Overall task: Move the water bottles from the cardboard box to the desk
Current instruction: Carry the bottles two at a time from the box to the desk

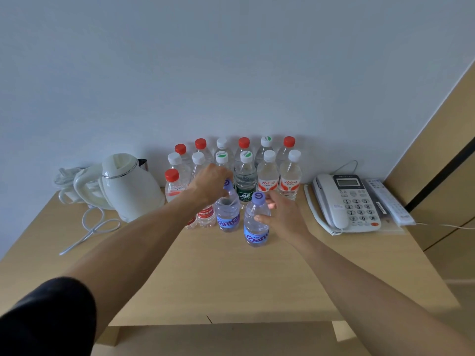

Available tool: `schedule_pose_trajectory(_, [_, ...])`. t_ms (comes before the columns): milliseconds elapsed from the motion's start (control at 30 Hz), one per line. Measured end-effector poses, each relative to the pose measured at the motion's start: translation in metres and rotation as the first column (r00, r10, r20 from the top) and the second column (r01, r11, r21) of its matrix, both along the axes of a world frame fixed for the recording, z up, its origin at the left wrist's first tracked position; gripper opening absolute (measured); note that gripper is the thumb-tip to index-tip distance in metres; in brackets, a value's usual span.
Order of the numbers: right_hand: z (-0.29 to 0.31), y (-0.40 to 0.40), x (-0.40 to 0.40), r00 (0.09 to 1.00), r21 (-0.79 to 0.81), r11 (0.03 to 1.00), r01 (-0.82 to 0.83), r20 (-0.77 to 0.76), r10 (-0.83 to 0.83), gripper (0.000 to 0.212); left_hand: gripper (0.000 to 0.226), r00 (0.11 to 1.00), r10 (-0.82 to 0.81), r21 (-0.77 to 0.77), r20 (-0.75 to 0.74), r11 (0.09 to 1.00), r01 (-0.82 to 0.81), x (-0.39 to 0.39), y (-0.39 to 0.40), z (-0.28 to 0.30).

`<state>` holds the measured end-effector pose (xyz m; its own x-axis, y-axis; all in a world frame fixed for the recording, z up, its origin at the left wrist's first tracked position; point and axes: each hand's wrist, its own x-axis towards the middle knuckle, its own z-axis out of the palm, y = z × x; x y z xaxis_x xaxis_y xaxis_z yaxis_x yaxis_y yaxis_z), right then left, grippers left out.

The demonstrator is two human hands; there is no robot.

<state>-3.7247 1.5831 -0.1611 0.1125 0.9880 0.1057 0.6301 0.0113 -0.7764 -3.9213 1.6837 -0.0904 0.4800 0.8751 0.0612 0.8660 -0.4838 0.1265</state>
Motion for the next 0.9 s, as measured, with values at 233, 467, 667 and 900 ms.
schedule_pose_trajectory(233, [0.0, 0.006, -0.005, 0.999, 0.024, 0.999, 0.037, 0.028, -0.038, 0.045, 0.027, 1.0, 0.014, -0.011, 0.006, 1.0, -0.014, 0.001, 0.007, -0.002])
schedule_pose_trajectory(467, [0.005, 0.022, -0.013, 0.998, 0.039, 0.998, 0.052, 0.033, -0.053, 0.045, 0.022, 0.999, 0.018, -0.049, -0.041, 0.999, -0.02, -0.002, 0.01, 0.001])
schedule_pose_trajectory(667, [0.004, 0.033, -0.025, 0.996, 0.081, 0.995, 0.065, 0.049, -0.069, 0.042, 0.023, 0.997, 0.027, -0.049, -0.075, 0.998, -0.031, 0.001, 0.01, 0.001])
schedule_pose_trajectory(900, [0.005, 0.037, -0.022, 0.996, 0.103, 0.993, 0.053, 0.066, -0.06, 0.035, 0.029, 1.0, 0.022, -0.045, 0.006, 0.999, -0.022, -0.005, 0.013, -0.003])
